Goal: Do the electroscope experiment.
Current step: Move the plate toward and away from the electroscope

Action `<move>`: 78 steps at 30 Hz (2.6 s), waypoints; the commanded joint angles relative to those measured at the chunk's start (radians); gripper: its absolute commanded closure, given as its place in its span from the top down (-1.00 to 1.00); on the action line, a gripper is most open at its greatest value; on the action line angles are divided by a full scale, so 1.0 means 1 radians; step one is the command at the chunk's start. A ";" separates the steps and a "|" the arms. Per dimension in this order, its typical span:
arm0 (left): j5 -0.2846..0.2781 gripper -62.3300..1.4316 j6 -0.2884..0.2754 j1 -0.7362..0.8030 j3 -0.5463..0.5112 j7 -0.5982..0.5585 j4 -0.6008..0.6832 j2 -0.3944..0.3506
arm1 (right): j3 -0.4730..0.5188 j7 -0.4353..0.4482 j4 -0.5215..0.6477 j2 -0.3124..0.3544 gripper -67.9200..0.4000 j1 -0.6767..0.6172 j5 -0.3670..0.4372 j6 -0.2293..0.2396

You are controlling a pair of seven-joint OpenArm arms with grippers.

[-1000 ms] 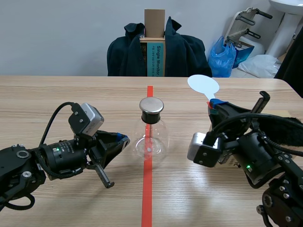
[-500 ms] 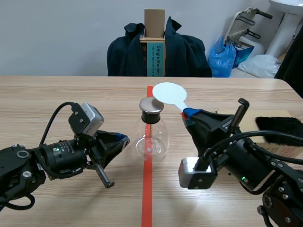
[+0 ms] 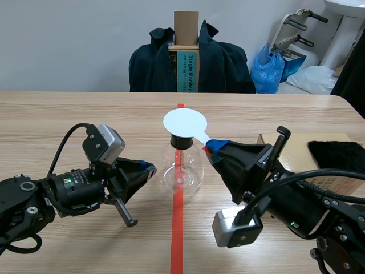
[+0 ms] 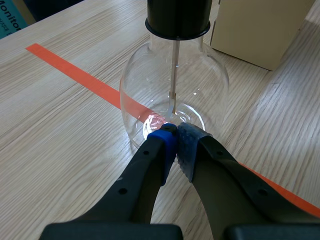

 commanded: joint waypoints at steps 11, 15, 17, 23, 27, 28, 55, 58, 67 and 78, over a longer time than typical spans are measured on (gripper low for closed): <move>-0.010 -0.90 0.005 -0.006 -0.006 -0.014 0.021 -0.003 | -0.008 0.008 0.014 0.005 -0.96 0.017 0.012 -0.003; -0.010 -0.90 0.005 -0.006 -0.006 -0.014 0.021 -0.003 | -0.007 -0.018 0.014 0.005 -0.96 0.017 0.013 0.011; -0.010 -0.90 0.005 -0.006 -0.006 -0.014 0.021 -0.003 | -0.007 -0.045 0.014 0.005 -0.96 0.017 0.013 0.014; -0.010 -0.90 0.005 -0.006 -0.006 -0.014 0.021 -0.003 | -0.007 -0.172 0.014 0.005 -0.96 0.017 0.052 0.014; -0.010 -0.90 0.005 -0.005 -0.006 -0.014 0.021 -0.003 | -0.007 -0.304 0.019 0.005 -0.96 0.016 0.078 0.014; -0.010 -0.90 0.005 -0.005 -0.006 -0.014 0.021 -0.003 | -0.007 -0.345 0.024 0.005 -0.96 0.016 0.082 0.013; -0.010 -0.90 0.005 -0.005 -0.006 -0.013 0.021 -0.003 | 0.305 -0.445 0.621 0.006 -0.96 -0.317 0.401 0.010; -0.010 -0.90 0.005 0.000 -0.006 -0.010 0.021 -0.003 | 0.355 -0.414 0.646 0.006 -0.96 -0.350 0.461 0.010; -0.014 -0.90 0.006 0.092 -0.040 -0.014 0.119 -0.077 | 0.495 -0.324 0.658 0.009 -0.96 -0.385 0.637 0.006; -0.079 -0.90 0.009 0.570 -0.281 0.017 0.629 -0.296 | 0.611 -0.306 0.657 0.008 -0.96 -0.385 0.726 0.007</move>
